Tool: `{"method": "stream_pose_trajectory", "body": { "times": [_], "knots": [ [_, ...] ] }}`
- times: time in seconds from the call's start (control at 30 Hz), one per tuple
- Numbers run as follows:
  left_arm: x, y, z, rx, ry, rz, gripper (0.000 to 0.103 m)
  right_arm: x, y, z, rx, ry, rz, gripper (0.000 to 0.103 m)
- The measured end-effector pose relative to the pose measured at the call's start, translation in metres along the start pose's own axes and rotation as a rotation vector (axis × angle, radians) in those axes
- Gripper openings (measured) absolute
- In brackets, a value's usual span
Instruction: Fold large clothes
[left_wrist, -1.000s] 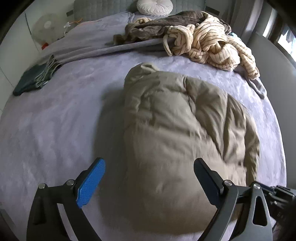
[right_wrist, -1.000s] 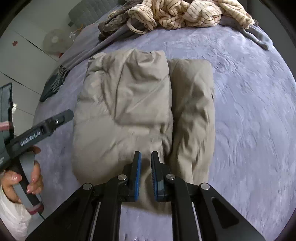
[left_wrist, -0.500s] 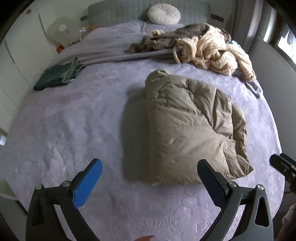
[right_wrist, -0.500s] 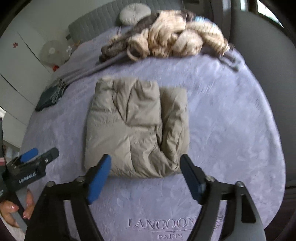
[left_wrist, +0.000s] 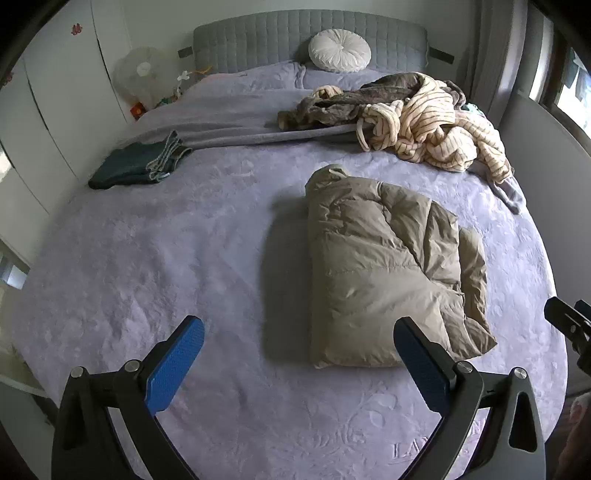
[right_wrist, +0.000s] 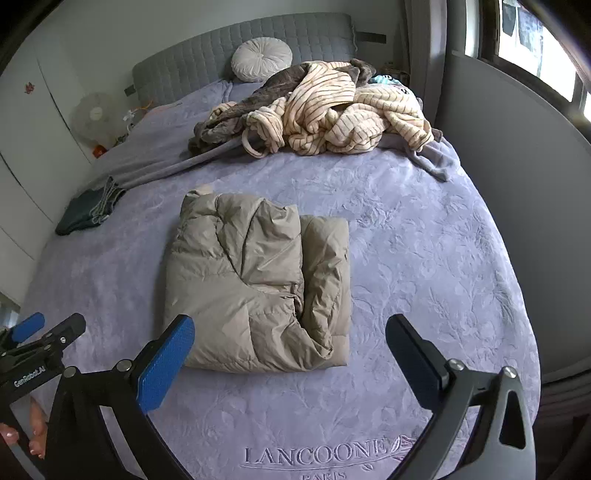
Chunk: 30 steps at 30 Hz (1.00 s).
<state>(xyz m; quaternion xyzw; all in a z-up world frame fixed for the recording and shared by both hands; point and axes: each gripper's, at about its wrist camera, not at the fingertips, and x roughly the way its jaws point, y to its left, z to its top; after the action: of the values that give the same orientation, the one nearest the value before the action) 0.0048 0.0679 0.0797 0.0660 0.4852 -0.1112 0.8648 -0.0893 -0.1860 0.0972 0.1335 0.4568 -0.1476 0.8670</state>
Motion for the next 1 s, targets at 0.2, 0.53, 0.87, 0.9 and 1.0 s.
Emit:
{"method": "stream_pose_trajectory", "body": {
  "times": [0.2,0.53,0.87,0.9,1.0],
  "knots": [
    [-0.004,0.0,-0.003,-0.002,0.003,-0.003,0.103,-0.004,0.001,0.001,-0.006,0.0,-0.003,0.103],
    [-0.006,0.001,-0.004,-0.002,-0.001,0.004,0.103,-0.008,0.004,0.0,-0.008,-0.002,-0.006,0.103],
    [-0.012,0.003,-0.007,-0.004,-0.007,0.01,0.103,-0.008,0.006,-0.002,-0.002,-0.002,-0.007,0.103],
    [-0.012,0.002,-0.008,-0.005,-0.006,0.009,0.103,-0.009,0.006,-0.002,-0.002,-0.002,-0.007,0.103],
    [-0.014,0.003,-0.009,-0.005,-0.008,0.009,0.103,-0.009,0.006,-0.002,-0.004,-0.002,-0.008,0.103]
  ]
}}
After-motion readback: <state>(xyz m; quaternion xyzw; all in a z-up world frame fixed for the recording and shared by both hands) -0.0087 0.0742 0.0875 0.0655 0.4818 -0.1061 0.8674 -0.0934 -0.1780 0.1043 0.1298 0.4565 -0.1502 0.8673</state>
